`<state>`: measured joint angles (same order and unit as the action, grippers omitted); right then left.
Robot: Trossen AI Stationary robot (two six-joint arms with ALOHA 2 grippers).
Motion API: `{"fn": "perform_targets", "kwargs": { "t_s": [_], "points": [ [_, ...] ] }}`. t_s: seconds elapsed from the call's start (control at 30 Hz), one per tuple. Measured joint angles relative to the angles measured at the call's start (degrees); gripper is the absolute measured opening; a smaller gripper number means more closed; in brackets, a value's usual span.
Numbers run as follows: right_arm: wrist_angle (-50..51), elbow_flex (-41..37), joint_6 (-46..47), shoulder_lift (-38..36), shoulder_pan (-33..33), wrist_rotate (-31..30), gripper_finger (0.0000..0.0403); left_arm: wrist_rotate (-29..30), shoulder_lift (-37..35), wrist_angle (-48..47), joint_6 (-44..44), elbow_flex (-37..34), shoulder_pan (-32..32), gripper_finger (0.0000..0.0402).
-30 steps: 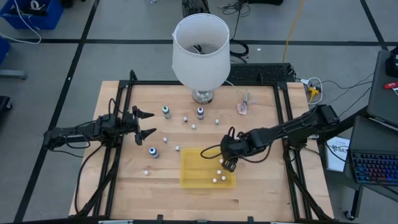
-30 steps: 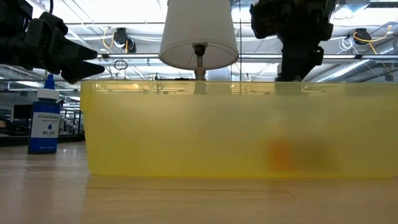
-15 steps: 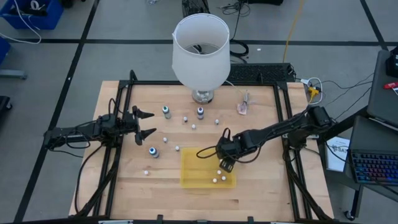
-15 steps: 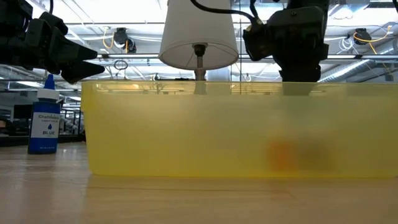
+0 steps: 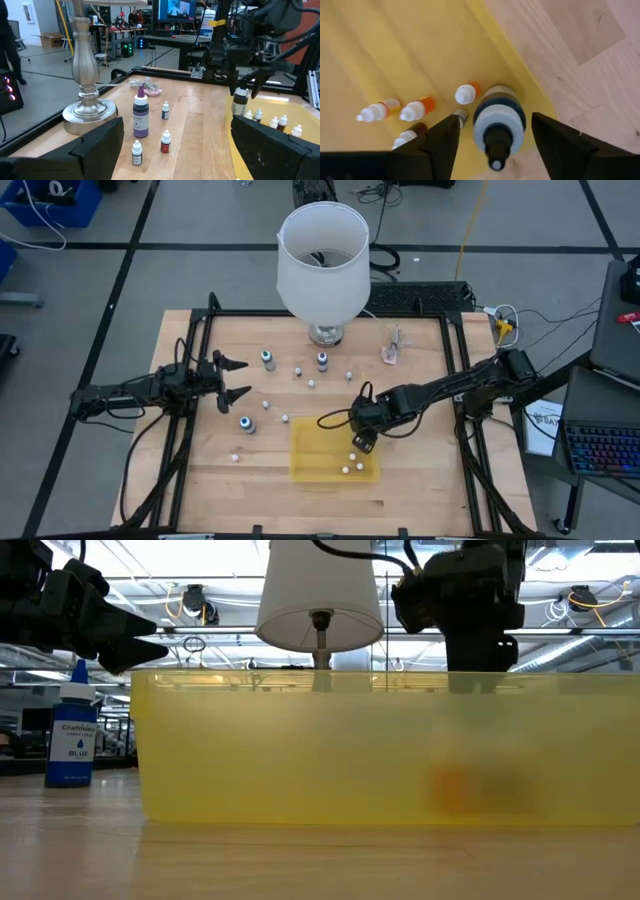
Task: Pick & Place food coloring
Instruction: Put the right small blue food coloring bottle into the transparent bin
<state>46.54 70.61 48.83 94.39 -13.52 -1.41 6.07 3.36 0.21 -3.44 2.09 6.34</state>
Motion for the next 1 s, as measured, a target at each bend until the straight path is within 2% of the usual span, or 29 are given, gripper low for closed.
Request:
{"fn": "perform_targets", "kwargs": {
  "t_s": [0.2,0.43,0.6,0.7,0.83,1.0],
  "points": [
    [0.0,0.0,0.4,-4.4,0.2,-0.4,0.0213,0.0,0.0,0.0,0.0,0.0,0.0,0.0365],
    [0.1,0.0,-0.9,-10.4,2.7,-6.4,0.0207,0.0,0.0,0.0,0.0,0.0,0.0,0.0365],
    [0.2,0.0,-0.1,-12.0,8.9,-6.1,0.0204,0.0,0.0,0.0,0.0,0.0,0.0,0.0365],
    [-0.4,0.0,-3.3,-11.5,12.7,-5.6,0.0198,0.0,0.0,0.0,0.0,0.0,0.0,0.0365],
    [-3.0,0.2,-7.9,-10.7,18.6,-1.8,0.0187,0.0,0.0,0.0,0.0,0.0,0.0,0.0365],
    [-2.8,6.0,-15.3,-7.6,23.6,-1.5,0.0170,0.0,0.0,-0.1,0.0,0.0,0.0,0.0365]
  ]
}}
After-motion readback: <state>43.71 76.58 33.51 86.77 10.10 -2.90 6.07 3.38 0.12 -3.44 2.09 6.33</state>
